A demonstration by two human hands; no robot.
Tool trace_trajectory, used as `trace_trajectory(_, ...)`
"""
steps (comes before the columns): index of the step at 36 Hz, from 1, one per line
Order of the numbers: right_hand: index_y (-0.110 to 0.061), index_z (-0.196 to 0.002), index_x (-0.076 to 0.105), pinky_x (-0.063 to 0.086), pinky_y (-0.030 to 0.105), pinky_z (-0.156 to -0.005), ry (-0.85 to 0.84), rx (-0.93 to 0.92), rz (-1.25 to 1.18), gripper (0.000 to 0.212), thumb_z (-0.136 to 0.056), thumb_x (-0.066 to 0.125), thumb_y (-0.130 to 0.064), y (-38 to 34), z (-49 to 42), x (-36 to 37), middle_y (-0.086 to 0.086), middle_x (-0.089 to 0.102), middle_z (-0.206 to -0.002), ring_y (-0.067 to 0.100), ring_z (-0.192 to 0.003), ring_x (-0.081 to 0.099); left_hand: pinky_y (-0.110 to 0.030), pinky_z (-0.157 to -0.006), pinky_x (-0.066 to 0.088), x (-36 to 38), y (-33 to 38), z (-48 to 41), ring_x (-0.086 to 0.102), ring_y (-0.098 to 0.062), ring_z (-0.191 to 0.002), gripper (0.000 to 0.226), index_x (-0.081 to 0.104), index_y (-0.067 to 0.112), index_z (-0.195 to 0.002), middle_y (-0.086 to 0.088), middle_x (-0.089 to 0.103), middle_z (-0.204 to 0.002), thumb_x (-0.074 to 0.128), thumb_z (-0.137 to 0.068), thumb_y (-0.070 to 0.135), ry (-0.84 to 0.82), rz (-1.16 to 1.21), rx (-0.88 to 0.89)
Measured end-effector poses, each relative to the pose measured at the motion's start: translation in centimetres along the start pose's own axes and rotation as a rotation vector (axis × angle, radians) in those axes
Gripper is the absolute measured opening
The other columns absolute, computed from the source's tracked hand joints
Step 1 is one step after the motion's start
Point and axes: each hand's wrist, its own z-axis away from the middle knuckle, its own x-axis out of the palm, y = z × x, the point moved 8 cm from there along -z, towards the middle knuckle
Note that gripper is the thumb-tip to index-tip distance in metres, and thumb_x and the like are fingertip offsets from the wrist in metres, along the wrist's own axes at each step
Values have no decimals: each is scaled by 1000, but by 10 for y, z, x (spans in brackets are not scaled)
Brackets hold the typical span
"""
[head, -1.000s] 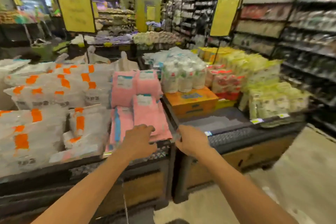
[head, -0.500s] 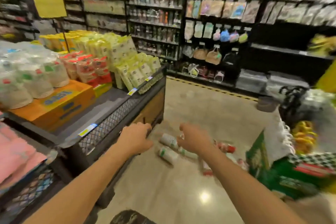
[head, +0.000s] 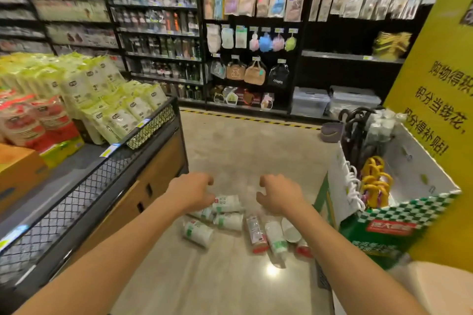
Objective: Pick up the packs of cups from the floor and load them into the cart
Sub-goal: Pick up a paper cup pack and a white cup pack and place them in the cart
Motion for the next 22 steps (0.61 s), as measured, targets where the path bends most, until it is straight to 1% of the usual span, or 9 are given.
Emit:
trace_trajectory(3,-14,-126,59,49,37,-76,-16,-15,6,36,-100,53,-38,13,-24,3,10,68,-116,33,-104,66,-35,-87,52,2,6,-26,63,-23,-113,51,52,28,-140,1,63,-131,53,-90,37,-13,9,-10)
trace_trajectory(6,-14,-127,59,47,37,-76,-34,-17,-6,37,-100,52,-38,22,-52,8,9,67,-118,33,-106,65,-37,-88,53,5,5,-51,62,-24,-113,49,52,28,-140,1,62,-133,51,-91,36,-37,4,-15)
trace_trajectory(9,-15,-132,58,47,35,-77,-56,-13,-37,40,-101,51,-39,28,-82,15,9,67,-121,32,-109,64,-39,-90,54,8,-1,-80,62,-25,-115,49,52,26,-141,1,61,-134,51,-93,39,-56,-25,-9)
trace_trajectory(14,-19,-133,58,53,38,-86,-67,40,-74,41,-99,53,-41,45,-134,27,7,67,-125,31,-111,65,-39,-92,53,18,-12,-144,61,-25,-118,50,51,26,-141,-1,60,-136,54,-93,40,-100,-25,1)
trace_trajectory(17,-21,-130,59,55,40,-88,-83,108,-101,41,-96,56,-42,64,-167,38,7,69,-119,32,-107,66,-38,-92,53,31,-15,-191,60,-24,-118,50,53,25,-139,-1,60,-135,55,-91,39,-123,-7,38)
trace_trajectory(18,-20,-129,60,56,40,-86,-87,138,-113,41,-94,58,-43,71,-178,44,7,70,-117,32,-105,66,-37,-92,52,36,-14,-207,60,-23,-117,49,53,24,-138,-1,61,-135,55,-91,38,-136,-5,63)
trace_trajectory(20,-19,-125,61,52,37,-78,-93,190,-132,41,-94,59,-45,87,-197,54,7,71,-114,32,-103,66,-38,-93,52,49,-11,-239,60,-23,-117,49,54,23,-137,-1,61,-133,56,-91,40,-166,-6,109)
trace_trajectory(22,-19,-116,62,48,35,-73,-102,251,-148,33,-97,56,-44,103,-212,62,6,71,-109,31,-98,66,-39,-93,52,64,-7,-269,60,-23,-117,49,55,24,-136,0,63,-131,56,-91,43,-206,-1,142)
